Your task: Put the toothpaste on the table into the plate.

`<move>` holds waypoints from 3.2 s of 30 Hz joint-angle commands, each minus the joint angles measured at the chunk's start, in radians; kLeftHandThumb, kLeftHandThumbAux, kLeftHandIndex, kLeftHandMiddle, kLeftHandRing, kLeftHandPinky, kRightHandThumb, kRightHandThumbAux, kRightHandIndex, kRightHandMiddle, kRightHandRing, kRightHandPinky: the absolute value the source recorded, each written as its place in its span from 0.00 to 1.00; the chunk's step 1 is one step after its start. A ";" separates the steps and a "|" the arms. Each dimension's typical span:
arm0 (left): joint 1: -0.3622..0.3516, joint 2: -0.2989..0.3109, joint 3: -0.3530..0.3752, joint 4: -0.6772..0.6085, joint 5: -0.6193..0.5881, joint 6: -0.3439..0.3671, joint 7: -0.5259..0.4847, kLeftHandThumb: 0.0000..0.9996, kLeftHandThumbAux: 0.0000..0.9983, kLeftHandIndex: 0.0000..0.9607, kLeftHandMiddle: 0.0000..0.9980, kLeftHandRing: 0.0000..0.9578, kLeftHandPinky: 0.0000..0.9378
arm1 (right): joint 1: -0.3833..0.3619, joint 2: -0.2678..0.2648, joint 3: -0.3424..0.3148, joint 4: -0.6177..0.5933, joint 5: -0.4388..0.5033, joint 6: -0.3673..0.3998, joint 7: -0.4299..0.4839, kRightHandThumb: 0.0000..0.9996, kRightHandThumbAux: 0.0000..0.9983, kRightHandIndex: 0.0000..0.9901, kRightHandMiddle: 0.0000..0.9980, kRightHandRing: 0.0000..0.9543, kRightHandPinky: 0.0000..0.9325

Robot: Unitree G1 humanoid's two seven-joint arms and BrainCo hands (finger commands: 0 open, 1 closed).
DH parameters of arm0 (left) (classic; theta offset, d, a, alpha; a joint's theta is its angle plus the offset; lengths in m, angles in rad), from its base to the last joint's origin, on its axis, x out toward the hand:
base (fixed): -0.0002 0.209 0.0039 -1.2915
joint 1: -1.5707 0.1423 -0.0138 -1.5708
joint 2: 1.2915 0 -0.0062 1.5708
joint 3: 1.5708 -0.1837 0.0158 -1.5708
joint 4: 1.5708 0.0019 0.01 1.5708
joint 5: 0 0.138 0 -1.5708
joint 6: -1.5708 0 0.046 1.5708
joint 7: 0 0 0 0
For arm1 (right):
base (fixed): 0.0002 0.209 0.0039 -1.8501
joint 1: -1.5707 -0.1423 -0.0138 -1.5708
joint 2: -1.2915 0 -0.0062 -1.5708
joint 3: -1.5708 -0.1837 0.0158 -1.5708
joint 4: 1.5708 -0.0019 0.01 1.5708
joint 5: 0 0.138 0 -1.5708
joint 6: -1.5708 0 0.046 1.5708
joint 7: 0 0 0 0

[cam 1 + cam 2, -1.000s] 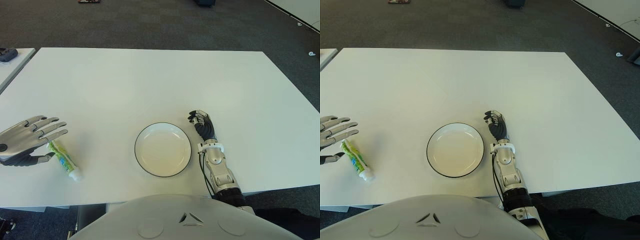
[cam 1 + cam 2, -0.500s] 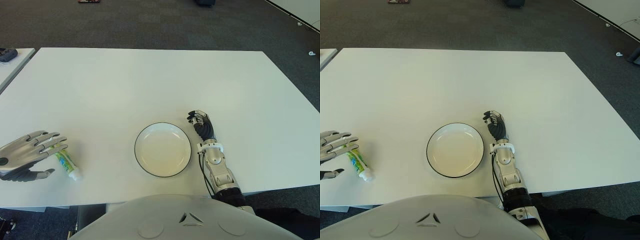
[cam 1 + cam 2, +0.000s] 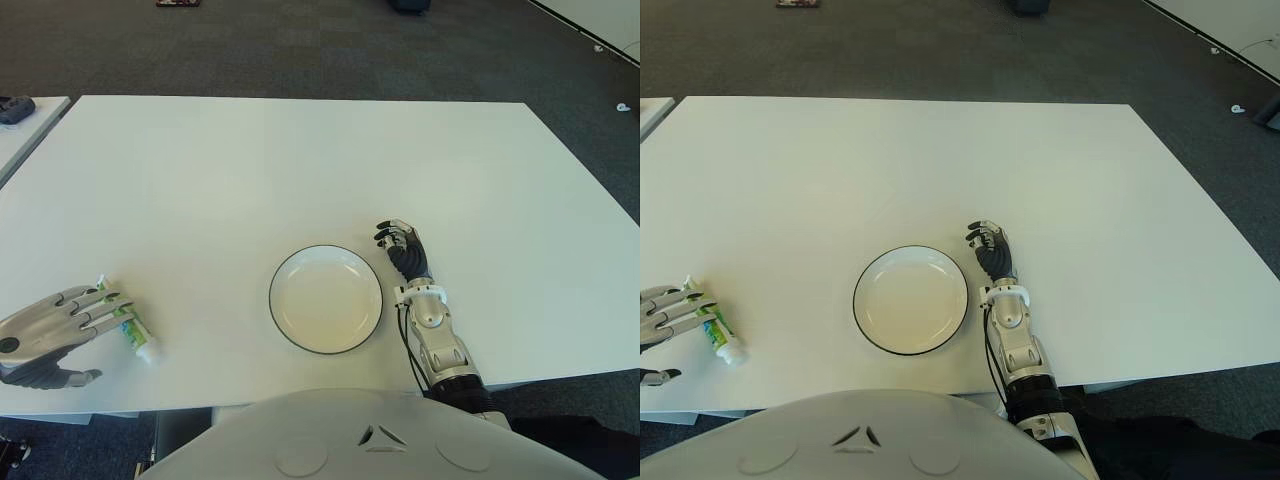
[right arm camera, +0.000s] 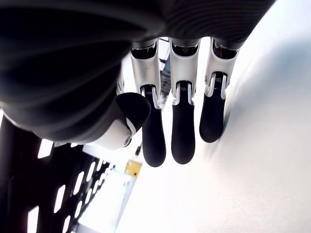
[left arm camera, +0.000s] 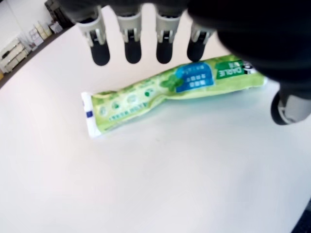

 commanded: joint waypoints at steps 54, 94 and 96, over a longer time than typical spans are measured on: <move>-0.709 -0.191 -0.741 0.345 0.069 0.056 0.134 0.36 0.22 0.00 0.05 0.03 0.07 | 0.024 -0.016 -0.021 0.033 -0.022 -0.008 -0.041 0.83 0.70 0.37 0.49 0.50 0.49; -0.751 -0.161 -0.818 0.327 0.102 0.152 0.377 0.69 0.69 0.46 0.71 0.72 0.71 | 0.034 -0.017 -0.027 0.028 -0.019 -0.007 -0.042 0.83 0.70 0.37 0.49 0.51 0.50; -0.758 -0.159 -0.823 0.333 0.105 0.154 0.392 0.70 0.70 0.46 0.73 0.74 0.74 | 0.034 -0.018 -0.028 0.029 -0.020 -0.009 -0.044 0.83 0.70 0.37 0.49 0.51 0.50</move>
